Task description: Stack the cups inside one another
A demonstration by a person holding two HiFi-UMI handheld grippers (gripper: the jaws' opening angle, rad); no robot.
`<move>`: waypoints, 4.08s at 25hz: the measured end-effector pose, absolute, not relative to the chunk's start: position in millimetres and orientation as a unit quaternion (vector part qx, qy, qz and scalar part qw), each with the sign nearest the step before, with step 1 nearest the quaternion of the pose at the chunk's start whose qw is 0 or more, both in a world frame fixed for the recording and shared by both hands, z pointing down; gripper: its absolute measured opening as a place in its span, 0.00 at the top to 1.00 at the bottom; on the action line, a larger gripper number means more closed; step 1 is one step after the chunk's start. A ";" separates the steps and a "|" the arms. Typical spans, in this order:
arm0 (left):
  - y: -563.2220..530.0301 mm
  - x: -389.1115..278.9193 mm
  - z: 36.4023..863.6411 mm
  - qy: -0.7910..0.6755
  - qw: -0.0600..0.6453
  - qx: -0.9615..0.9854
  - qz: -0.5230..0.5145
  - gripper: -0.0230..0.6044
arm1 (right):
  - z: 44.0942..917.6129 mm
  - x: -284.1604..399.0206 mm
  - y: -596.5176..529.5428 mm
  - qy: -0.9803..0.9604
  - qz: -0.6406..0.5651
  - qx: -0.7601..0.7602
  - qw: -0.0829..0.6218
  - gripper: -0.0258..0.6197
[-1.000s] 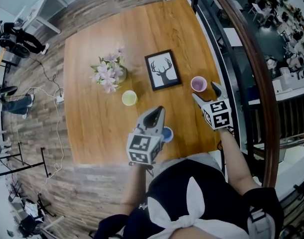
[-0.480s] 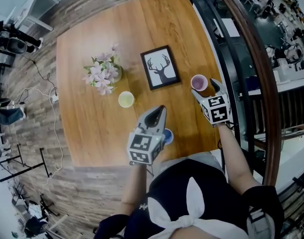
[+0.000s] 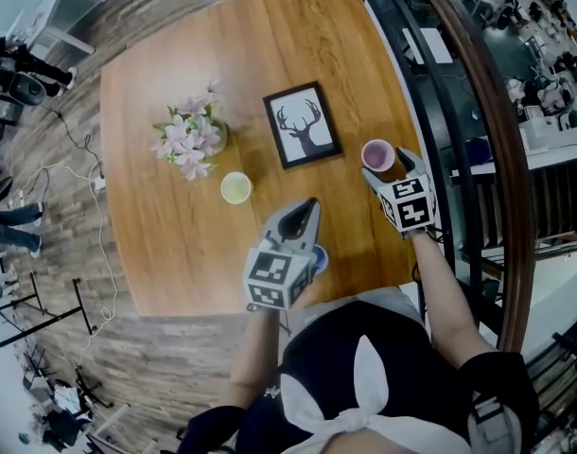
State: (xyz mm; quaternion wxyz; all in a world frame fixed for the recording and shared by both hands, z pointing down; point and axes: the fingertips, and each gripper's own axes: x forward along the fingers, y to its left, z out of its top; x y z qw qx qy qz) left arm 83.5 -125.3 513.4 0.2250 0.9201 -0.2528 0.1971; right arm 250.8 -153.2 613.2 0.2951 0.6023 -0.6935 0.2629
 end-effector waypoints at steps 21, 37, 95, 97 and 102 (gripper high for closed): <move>-120.8 76.5 509.4 -0.263 0.226 0.918 0.194 0.92 | 605.7 248.1 -149.6 -0.699 0.249 0.597 0.305 0.47; -105.2 61.1 496.6 -0.278 0.222 0.916 0.184 0.92 | 573.5 244.5 -140.2 -0.708 0.224 0.603 0.292 0.47; -32.8 -41.3 471.1 -0.401 0.217 0.877 0.151 0.92 | 472.4 128.6 -129.3 -0.802 0.111 0.526 0.260 0.48; -32.5 -45.1 470.1 -0.404 0.218 0.875 0.151 0.92 | 469.4 121.2 -131.5 -0.806 0.108 0.521 0.259 0.47; -33.2 -52.1 471.3 -0.415 0.221 0.870 0.149 0.92 | 467.1 103.8 -136.8 -0.816 0.099 0.507 0.258 0.48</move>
